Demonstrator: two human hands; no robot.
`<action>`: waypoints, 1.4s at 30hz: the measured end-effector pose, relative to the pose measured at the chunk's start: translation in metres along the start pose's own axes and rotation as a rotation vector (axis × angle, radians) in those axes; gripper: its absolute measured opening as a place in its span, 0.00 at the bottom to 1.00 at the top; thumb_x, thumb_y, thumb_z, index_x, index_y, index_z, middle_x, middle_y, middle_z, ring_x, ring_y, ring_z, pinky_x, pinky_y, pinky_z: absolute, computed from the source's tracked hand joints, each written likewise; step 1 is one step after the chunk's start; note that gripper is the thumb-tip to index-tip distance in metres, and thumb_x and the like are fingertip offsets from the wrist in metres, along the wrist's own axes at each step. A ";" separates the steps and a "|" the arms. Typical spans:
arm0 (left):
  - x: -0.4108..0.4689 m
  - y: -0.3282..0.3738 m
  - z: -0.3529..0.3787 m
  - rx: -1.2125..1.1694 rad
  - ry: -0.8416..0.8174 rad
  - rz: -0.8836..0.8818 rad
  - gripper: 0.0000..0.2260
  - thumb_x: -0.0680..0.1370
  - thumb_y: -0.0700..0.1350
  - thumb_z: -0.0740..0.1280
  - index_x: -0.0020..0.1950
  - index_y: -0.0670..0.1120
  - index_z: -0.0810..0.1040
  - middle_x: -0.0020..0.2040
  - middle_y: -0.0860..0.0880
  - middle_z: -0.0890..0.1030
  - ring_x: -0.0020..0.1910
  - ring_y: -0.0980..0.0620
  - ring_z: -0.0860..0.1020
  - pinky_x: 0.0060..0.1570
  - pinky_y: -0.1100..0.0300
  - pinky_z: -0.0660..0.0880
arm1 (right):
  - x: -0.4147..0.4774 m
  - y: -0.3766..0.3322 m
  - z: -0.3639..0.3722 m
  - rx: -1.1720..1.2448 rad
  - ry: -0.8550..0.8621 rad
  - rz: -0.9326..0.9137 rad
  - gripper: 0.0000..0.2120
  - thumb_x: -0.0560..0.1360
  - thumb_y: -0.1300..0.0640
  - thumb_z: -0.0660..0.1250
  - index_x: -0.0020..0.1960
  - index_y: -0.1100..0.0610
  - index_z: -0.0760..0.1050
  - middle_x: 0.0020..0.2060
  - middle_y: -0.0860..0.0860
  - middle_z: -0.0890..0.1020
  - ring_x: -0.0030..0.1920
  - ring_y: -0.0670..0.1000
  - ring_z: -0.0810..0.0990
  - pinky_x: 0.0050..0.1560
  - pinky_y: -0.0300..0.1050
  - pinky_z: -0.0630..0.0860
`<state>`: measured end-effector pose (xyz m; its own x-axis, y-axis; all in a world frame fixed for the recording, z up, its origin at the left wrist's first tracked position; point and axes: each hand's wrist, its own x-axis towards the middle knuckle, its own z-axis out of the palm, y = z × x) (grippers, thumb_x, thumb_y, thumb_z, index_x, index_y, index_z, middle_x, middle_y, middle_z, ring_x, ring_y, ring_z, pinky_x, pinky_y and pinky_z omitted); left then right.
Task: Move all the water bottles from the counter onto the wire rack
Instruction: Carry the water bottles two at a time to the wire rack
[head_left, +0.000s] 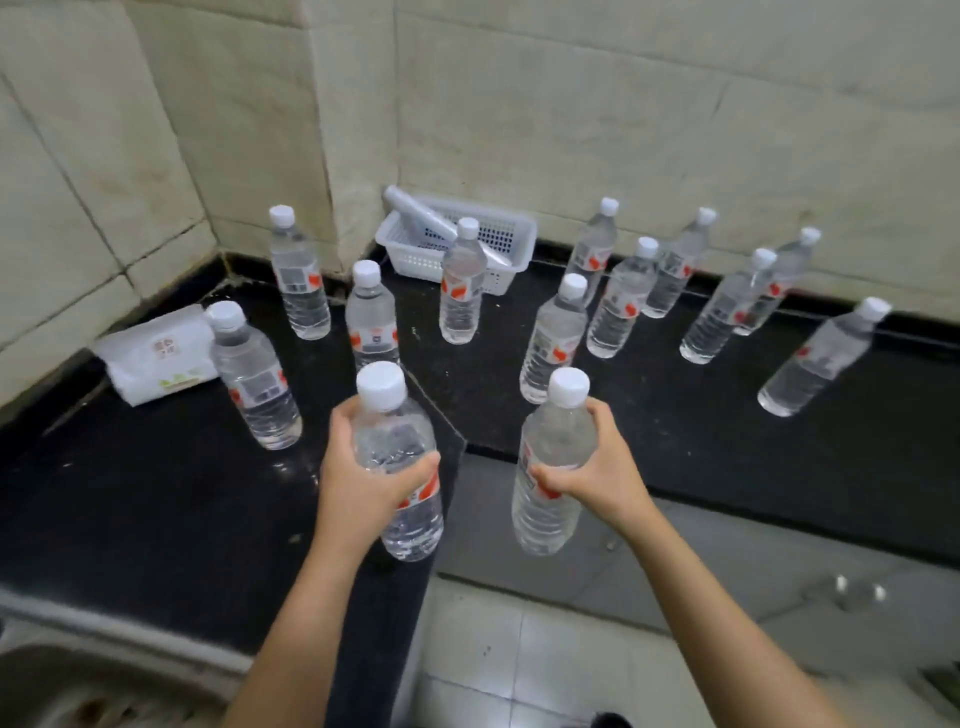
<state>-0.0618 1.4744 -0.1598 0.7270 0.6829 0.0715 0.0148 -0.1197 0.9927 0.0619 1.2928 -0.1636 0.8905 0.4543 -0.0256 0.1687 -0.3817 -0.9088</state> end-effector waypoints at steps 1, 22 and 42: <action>-0.002 0.003 0.018 0.002 -0.033 0.015 0.31 0.60 0.36 0.77 0.55 0.55 0.66 0.50 0.60 0.73 0.51 0.56 0.75 0.57 0.57 0.70 | -0.003 0.005 -0.013 -0.018 0.018 0.002 0.33 0.61 0.63 0.76 0.57 0.45 0.62 0.47 0.39 0.75 0.48 0.41 0.75 0.46 0.32 0.70; -0.156 0.036 0.422 -0.019 -0.622 0.000 0.32 0.57 0.42 0.74 0.57 0.53 0.66 0.49 0.58 0.74 0.48 0.60 0.75 0.48 0.64 0.69 | -0.170 0.180 -0.378 0.088 0.580 0.221 0.30 0.59 0.64 0.77 0.50 0.42 0.65 0.48 0.45 0.78 0.48 0.41 0.78 0.45 0.31 0.73; -0.242 0.131 0.769 -0.239 -1.174 0.114 0.26 0.54 0.48 0.74 0.47 0.61 0.68 0.50 0.55 0.76 0.53 0.50 0.77 0.54 0.52 0.75 | -0.251 0.218 -0.664 0.042 1.097 0.372 0.30 0.54 0.59 0.74 0.54 0.50 0.67 0.47 0.48 0.79 0.45 0.42 0.79 0.40 0.32 0.77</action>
<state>0.2922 0.7392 -0.1219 0.8996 -0.4099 0.1510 -0.1274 0.0844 0.9883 0.1556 0.5611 -0.0786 0.7739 -0.6302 0.0618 -0.1767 -0.3086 -0.9346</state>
